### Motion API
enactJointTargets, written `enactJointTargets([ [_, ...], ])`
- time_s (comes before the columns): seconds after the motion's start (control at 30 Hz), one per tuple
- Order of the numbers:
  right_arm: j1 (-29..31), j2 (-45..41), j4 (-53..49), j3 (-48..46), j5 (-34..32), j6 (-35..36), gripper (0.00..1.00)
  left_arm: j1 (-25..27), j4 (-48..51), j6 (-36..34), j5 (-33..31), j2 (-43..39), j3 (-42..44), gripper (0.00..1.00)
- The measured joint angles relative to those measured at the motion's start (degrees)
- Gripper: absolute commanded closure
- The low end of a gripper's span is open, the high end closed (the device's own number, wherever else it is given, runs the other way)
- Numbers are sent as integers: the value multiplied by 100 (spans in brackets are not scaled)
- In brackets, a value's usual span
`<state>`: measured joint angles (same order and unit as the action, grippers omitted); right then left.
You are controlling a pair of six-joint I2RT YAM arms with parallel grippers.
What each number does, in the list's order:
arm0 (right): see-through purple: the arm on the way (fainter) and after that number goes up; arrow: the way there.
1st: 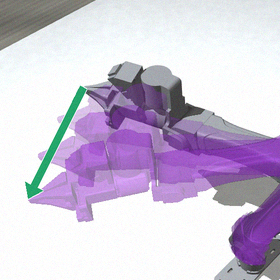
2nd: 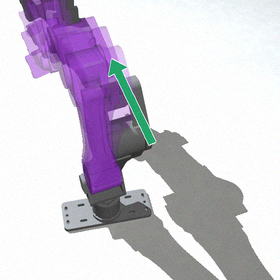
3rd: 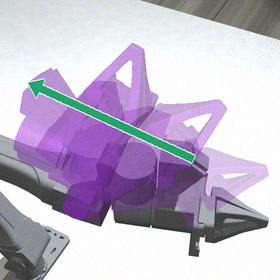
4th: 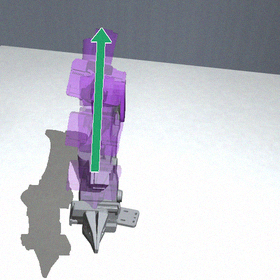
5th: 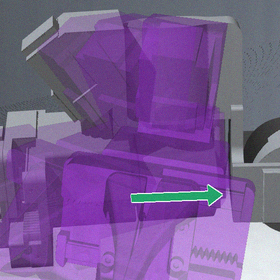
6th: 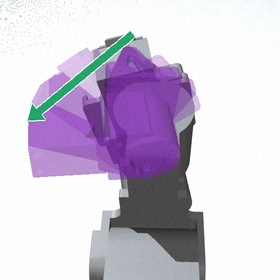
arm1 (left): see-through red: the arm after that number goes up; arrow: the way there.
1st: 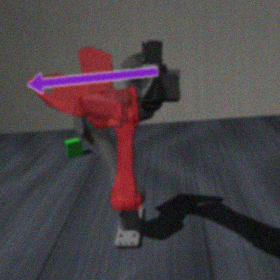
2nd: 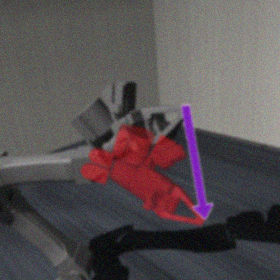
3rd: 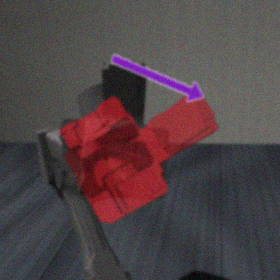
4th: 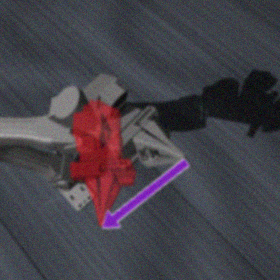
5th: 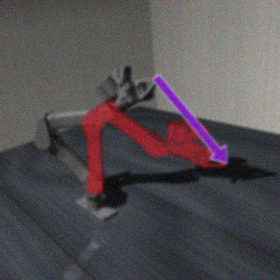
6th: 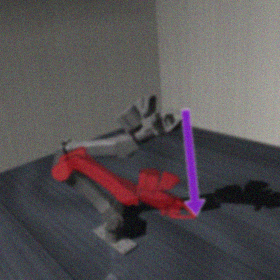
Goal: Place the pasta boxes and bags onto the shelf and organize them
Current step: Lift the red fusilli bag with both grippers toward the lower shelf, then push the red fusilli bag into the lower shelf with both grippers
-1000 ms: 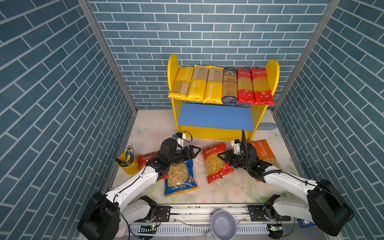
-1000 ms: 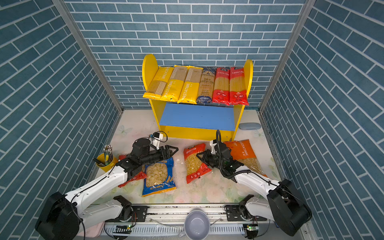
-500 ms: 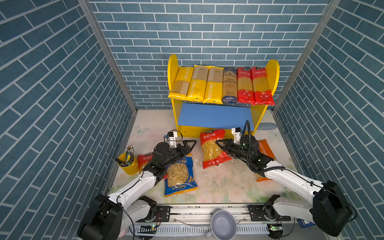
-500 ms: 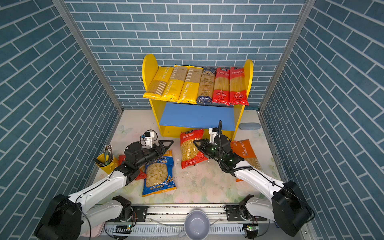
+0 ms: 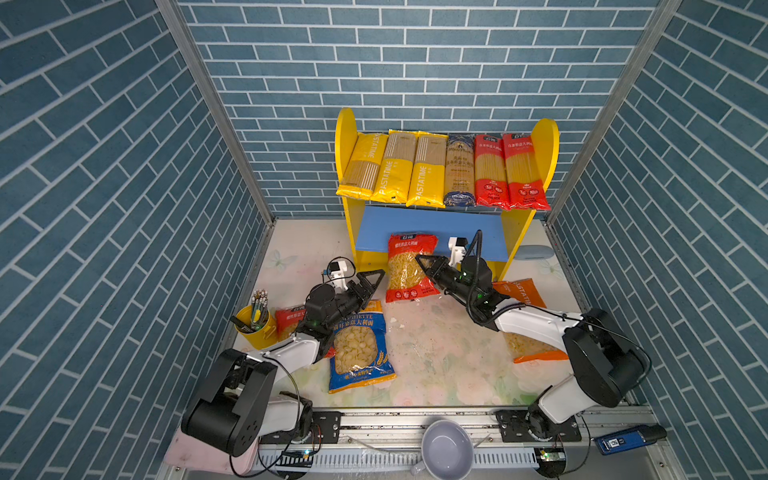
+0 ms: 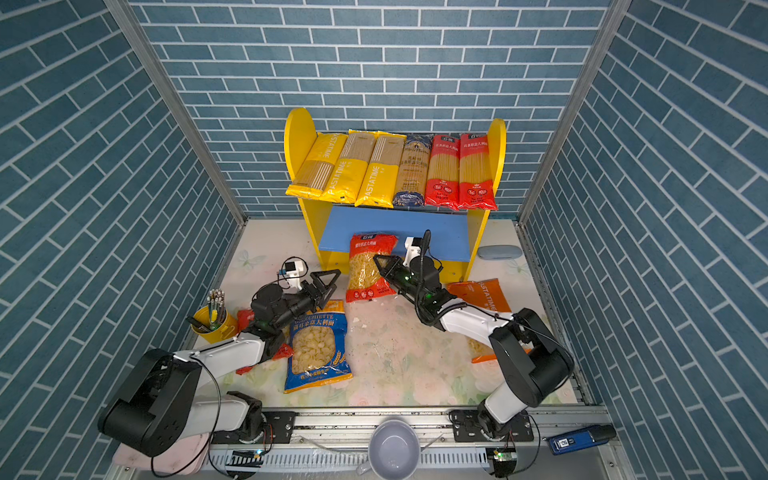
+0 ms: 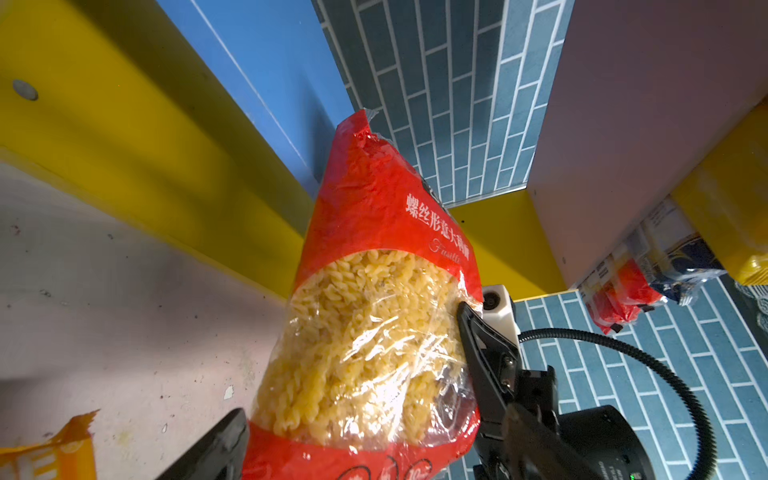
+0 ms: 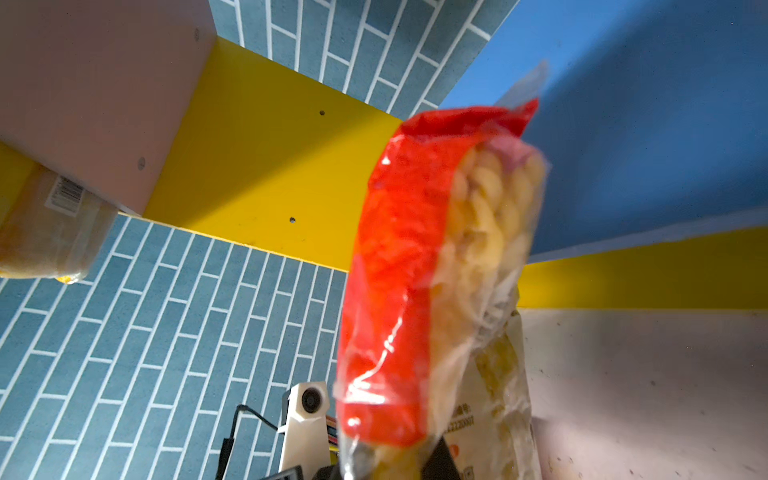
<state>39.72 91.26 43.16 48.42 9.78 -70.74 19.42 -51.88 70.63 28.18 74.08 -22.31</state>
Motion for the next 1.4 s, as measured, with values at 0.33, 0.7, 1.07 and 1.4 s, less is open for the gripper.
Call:
enactJointTargets([
  [0.33, 13, 702, 728, 632, -345, -372, 92, -284, 452, -306, 20, -542, 87, 4],
  [0.7, -44, 1327, 695, 1255, -881, -669, 71, -354, 590, -538, 22, 59, -262, 10],
  [1.07, -76, 793, -1023, 1458, -1200, -614, 50, -190, 11, -411, 42, 1172, -848, 20],
  [1.4, -116, 549, -1878, 1458, -1119, -404, 70, -37, -245, -267, 39, 1480, -922, 19],
])
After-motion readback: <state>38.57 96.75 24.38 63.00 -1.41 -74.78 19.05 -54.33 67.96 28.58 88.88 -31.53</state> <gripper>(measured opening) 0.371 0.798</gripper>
